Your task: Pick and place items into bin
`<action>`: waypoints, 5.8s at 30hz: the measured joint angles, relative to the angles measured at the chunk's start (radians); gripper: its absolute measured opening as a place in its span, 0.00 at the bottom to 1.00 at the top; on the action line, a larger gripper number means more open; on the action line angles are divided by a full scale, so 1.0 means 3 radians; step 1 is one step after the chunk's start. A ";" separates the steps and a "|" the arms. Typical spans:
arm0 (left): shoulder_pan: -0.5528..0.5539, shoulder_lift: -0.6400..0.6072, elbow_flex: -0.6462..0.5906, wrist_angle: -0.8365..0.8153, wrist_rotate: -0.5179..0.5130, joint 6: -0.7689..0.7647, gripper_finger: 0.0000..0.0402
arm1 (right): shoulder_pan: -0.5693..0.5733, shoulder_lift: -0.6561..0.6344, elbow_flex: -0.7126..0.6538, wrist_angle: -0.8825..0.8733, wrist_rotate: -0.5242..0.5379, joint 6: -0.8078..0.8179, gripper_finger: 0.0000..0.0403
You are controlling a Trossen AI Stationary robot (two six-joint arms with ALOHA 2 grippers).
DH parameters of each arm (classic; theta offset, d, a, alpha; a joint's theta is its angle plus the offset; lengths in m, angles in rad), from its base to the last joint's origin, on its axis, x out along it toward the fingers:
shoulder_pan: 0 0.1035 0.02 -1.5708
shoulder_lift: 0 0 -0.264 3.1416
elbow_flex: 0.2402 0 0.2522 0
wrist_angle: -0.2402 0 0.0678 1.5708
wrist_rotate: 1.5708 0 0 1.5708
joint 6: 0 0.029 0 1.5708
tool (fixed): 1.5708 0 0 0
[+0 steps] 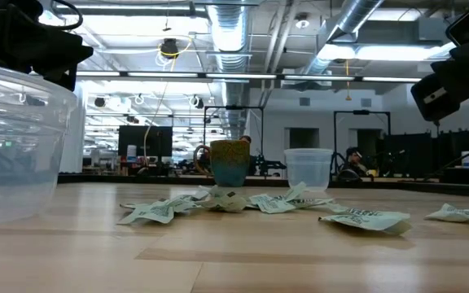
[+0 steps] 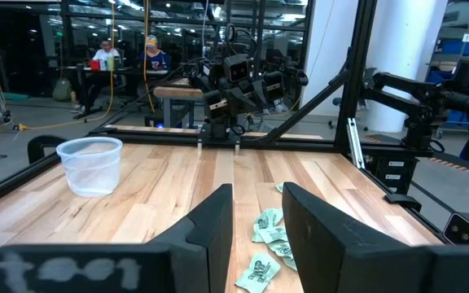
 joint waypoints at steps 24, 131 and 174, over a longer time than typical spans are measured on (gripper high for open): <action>0.0001 0.0000 0.0001 0.0000 0.0001 -0.0001 0.24 | -0.0004 -0.0001 0.0000 0.0090 0.0021 0.0434 0.22; 0.0000 0.0001 -0.0001 0.0000 0.0000 0.0000 0.24 | 0.0244 0.4108 0.2213 -0.0610 0.0453 0.0983 0.00; 0.0001 0.0000 0.0001 0.0000 0.0000 0.0000 0.24 | -0.2585 0.3716 0.2918 -0.1569 0.0740 0.0051 0.04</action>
